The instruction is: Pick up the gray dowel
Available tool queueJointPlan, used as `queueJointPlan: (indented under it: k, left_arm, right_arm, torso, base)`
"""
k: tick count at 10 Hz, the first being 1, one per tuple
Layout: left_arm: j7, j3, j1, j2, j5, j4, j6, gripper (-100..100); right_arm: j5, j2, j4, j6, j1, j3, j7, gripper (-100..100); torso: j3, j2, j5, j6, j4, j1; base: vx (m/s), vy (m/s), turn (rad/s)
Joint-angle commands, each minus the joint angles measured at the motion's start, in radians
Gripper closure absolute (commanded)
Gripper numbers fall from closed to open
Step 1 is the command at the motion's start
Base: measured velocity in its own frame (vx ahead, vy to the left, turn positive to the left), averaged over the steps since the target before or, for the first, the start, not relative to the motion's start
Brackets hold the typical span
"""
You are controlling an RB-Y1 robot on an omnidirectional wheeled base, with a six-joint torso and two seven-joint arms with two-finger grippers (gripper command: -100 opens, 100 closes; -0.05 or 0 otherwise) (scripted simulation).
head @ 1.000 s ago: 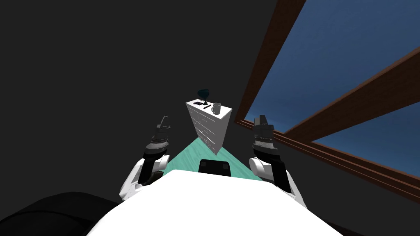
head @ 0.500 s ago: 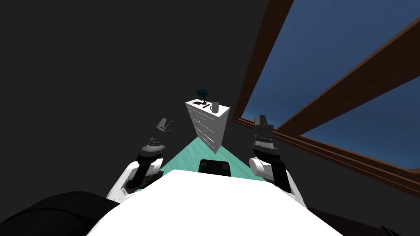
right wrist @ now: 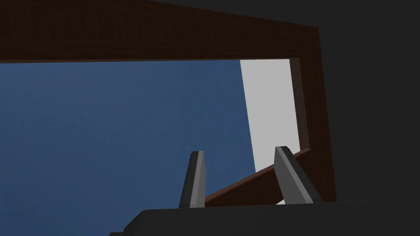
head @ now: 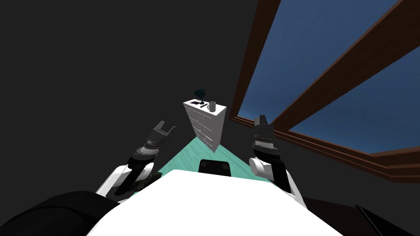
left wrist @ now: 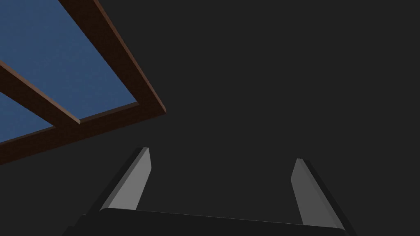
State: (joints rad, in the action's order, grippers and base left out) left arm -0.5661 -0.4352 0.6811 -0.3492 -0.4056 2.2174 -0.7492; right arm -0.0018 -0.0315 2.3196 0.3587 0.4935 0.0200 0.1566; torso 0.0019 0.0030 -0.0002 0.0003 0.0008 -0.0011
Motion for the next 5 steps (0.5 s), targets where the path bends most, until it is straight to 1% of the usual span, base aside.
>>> queueJointPlan:
  k: [1,2,3,4,5]
  left_arm:
    - [-0.038,-0.022,0.017,-0.013,-0.038,-0.009,-0.018,-100]
    - [-0.075,-0.064,0.043,-0.045,-0.074,-0.027,-0.043,-100]
    - [-0.089,-0.066,0.043,-0.045,-0.094,-0.027,-0.043,-100]
    - [-0.127,-0.106,0.070,-0.078,-0.130,-0.046,-0.071,-100]
    - [-0.142,-0.112,0.070,-0.078,-0.150,-0.046,-0.071,-100]
  right_arm:
    - [0.000,0.000,0.000,0.000,0.000,0.000,0.000,0]
    - [0.000,0.000,0.000,0.000,0.000,0.000,0.000,0]
    - [0.000,0.000,0.000,0.000,0.000,0.000,0.000,0]
    - [0.000,0.000,0.000,0.000,0.000,0.000,0.000,0]
    - [0.000,0.000,0.000,0.000,0.000,0.000,0.000,0]
  torso:
    - [0.000,0.000,0.000,0.000,0.000,0.000]
    - [0.000,-0.001,0.000,0.000,0.000,0.000]
    - [0.000,-0.001,0.000,0.000,0.000,0.000]
    - [-0.001,-0.001,0.000,0.000,0.000,0.000]
    - [-0.001,-0.001,0.000,0.000,0.000,0.000]
  base:
    - [-0.033,-0.024,-0.064]
    - [-0.032,-0.032,-0.134]
    - [-0.025,-0.022,-0.070]
    - [-0.020,-0.029,-0.166]
    - [-0.013,-0.022,-0.060]
